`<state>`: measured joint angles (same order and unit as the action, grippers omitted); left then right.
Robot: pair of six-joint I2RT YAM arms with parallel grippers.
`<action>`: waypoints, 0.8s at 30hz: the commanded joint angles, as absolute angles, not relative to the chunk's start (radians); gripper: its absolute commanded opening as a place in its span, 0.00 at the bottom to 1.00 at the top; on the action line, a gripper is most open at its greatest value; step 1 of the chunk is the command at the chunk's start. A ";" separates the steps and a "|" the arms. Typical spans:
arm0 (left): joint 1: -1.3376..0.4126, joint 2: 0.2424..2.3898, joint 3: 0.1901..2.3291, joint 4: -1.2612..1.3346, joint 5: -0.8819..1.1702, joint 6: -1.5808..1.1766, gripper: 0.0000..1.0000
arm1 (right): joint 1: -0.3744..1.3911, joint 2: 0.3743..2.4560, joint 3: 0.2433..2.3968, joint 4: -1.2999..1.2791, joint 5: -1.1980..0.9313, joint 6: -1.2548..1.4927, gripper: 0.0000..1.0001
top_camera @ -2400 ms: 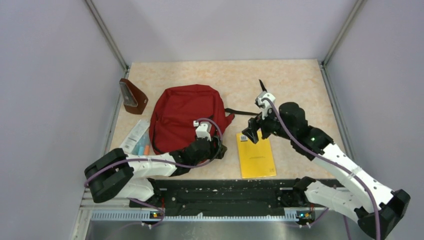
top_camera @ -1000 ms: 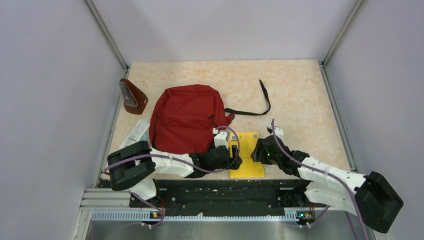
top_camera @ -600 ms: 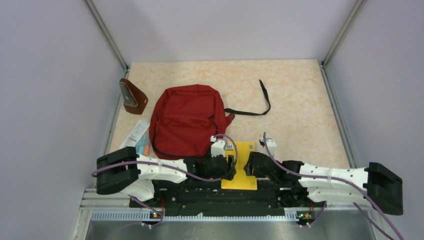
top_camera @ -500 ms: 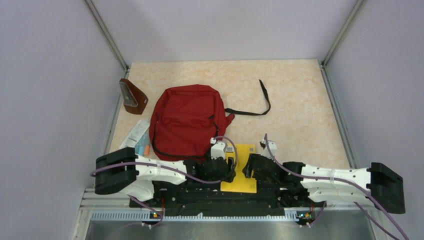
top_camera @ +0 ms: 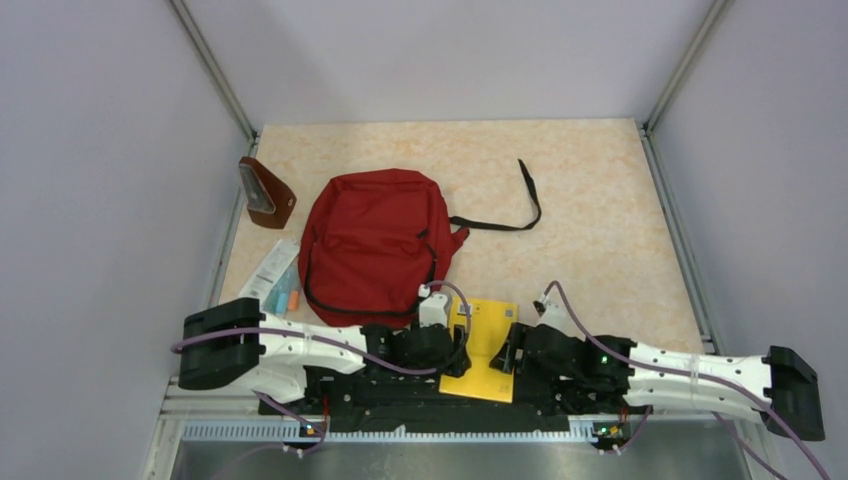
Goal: Pack the student bag
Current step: Pick up the book from the center of the board.
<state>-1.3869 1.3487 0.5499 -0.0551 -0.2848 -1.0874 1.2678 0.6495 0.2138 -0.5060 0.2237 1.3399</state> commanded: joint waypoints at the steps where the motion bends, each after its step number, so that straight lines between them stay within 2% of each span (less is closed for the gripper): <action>1: -1.391 1.324 0.518 -0.025 -0.261 -1.111 0.77 | 1.286 0.592 0.122 -0.458 0.087 1.396 0.73; 5: -1.391 1.335 0.501 -0.009 -0.252 -1.123 0.75 | 1.286 0.565 0.045 -0.209 0.095 1.411 0.73; 11: -1.391 1.335 0.480 0.071 -0.235 -1.112 0.73 | 1.285 0.600 0.037 -0.063 0.159 1.381 0.71; 18: -1.390 1.330 0.459 0.166 -0.214 -1.094 0.66 | 1.285 0.575 0.068 0.036 0.223 1.325 0.47; 24: -1.388 1.250 0.467 0.108 -0.281 -1.069 0.67 | 1.285 0.458 0.177 -0.159 0.302 1.276 0.24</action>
<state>-1.3853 1.3170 0.4541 0.0216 -0.2451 -1.1133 1.2690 0.5438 0.0429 -0.1684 0.2497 1.3293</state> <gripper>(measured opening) 0.658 0.325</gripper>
